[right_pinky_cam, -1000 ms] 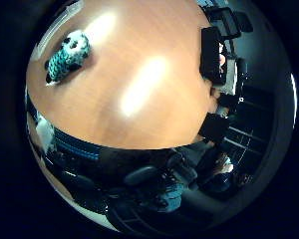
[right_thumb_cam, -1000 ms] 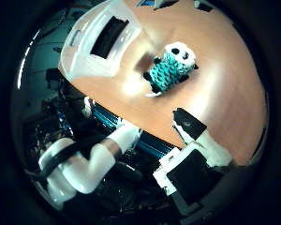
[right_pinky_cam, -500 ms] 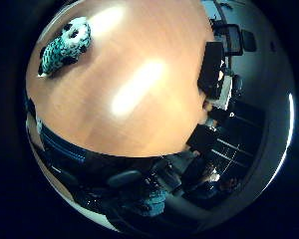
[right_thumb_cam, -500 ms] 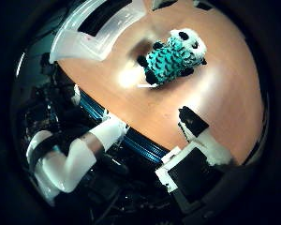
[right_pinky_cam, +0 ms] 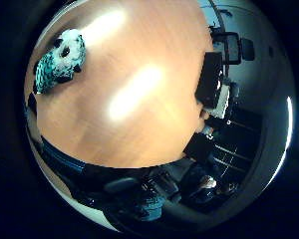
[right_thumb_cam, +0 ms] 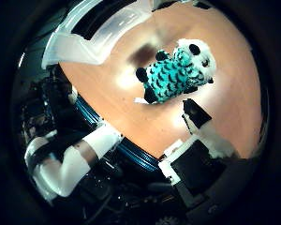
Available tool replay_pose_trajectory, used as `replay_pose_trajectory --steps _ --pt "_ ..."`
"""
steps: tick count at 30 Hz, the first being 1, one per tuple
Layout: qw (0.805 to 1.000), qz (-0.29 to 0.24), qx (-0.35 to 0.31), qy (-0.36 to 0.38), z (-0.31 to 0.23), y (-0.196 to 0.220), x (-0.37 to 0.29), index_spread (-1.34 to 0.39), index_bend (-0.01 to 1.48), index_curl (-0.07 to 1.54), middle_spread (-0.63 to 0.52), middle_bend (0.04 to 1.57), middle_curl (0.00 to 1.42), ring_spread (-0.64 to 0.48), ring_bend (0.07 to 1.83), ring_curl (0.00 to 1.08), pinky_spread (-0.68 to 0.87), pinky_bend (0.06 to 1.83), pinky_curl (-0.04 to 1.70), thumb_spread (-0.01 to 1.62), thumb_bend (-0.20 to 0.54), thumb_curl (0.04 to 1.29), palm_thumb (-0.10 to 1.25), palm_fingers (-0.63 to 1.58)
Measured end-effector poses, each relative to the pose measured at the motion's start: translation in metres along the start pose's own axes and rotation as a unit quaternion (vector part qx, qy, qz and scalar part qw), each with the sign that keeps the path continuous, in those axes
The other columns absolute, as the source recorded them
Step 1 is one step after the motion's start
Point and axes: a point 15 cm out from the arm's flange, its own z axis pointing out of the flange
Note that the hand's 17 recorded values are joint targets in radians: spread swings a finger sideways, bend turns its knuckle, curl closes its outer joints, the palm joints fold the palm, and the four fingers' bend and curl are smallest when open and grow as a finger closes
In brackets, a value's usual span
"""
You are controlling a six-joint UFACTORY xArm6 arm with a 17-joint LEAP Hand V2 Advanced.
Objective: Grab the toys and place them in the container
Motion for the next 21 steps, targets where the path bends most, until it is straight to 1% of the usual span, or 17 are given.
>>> replay_pose_trajectory --steps 12,17,21 --pt "0.999 -0.018 -0.029 0.011 0.035 -0.014 0.005 -0.56 0.20 0.35 -0.08 0.17 0.27 0.10 0.19 0.24 0.37 0.24 0.30 0.94 -0.016 0.61 1.06 0.27" --pt "0.999 -0.023 -0.035 0.004 0.046 -0.016 0.003 -0.57 0.20 0.35 -0.08 0.17 0.27 0.10 0.19 0.24 0.37 0.24 0.30 0.93 -0.017 0.63 1.07 0.27" --pt "0.999 -0.024 -0.040 -0.001 0.053 -0.017 0.000 -0.58 0.23 0.37 -0.09 0.17 0.26 0.10 0.19 0.23 0.37 0.23 0.30 0.93 -0.016 0.63 1.07 0.28"
